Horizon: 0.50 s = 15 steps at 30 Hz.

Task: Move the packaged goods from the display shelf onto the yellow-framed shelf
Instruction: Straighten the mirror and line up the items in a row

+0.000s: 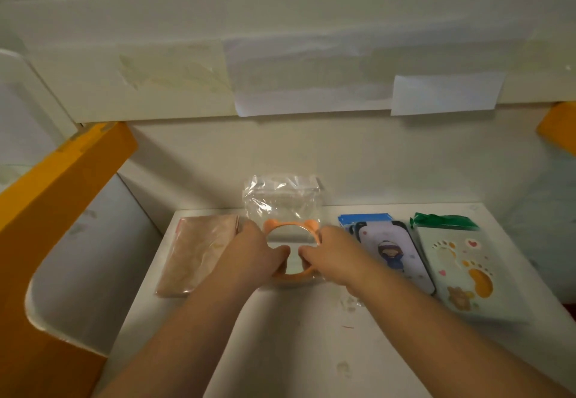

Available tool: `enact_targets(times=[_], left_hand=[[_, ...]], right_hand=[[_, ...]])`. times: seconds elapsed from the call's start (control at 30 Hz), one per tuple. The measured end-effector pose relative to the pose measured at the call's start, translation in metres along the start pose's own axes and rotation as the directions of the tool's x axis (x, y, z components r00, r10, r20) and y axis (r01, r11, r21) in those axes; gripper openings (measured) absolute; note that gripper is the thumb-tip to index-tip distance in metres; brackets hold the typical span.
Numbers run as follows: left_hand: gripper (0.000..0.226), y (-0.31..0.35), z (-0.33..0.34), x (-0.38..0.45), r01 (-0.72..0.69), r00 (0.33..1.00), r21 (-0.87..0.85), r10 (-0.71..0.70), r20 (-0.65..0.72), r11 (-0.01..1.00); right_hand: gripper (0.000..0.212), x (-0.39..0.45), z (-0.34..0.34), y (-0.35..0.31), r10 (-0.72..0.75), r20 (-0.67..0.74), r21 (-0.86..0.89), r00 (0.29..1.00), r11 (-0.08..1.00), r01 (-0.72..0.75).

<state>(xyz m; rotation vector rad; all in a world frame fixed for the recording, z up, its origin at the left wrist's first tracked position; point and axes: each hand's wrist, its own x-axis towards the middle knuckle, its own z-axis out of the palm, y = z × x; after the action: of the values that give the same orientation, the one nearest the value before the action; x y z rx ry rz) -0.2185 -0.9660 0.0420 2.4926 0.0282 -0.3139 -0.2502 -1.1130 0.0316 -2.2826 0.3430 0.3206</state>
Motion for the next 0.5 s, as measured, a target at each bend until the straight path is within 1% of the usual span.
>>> enact_targets(times=[0.1,0.2,0.27,0.3,0.37,0.4,0.47,0.5], left_hand=[[0.048,-0.005,0.004,0.0,-0.006,1.0,-0.046,0.005,-0.027,0.999],[0.052,-0.007,0.008,-0.002,-0.06,0.996,-0.029,0.058,-0.069,0.998],[0.056,-0.007,0.012,-0.006,-0.116,0.99,0.025,0.118,-0.078,0.993],[0.053,-0.007,0.013,-0.009,-0.152,0.982,0.078,0.159,-0.104,0.985],[0.039,-0.007,0.014,-0.016,-0.236,0.939,0.182,0.272,-0.21,0.955],[0.036,-0.007,0.015,-0.018,-0.258,0.915,0.226,0.313,-0.256,0.939],[0.041,-0.002,0.019,-0.022,-0.266,0.895,0.26,0.338,-0.29,0.928],[0.045,0.003,0.023,-0.026,-0.287,0.885,0.27,0.362,-0.293,0.919]], right_hand=[[0.016,0.002,0.002,0.002,-0.026,-0.01,-0.003,1.0,1.0,0.026],[0.017,-0.001,0.001,0.004,-0.058,-0.017,0.01,0.998,0.998,0.058],[0.014,-0.006,-0.003,0.006,-0.086,-0.026,-0.034,0.996,0.996,0.085],[0.013,-0.01,-0.007,0.008,-0.102,-0.033,-0.063,0.994,0.993,0.1],[0.018,-0.02,-0.018,0.014,-0.147,-0.052,-0.079,0.988,0.987,0.142],[0.022,-0.026,-0.025,0.018,-0.16,-0.075,-0.072,0.984,0.985,0.155],[0.028,-0.037,-0.04,0.032,-0.179,-0.161,-0.067,0.971,0.983,0.17],[0.023,-0.042,-0.047,0.04,-0.18,-0.211,-0.074,0.961,0.983,0.168]])
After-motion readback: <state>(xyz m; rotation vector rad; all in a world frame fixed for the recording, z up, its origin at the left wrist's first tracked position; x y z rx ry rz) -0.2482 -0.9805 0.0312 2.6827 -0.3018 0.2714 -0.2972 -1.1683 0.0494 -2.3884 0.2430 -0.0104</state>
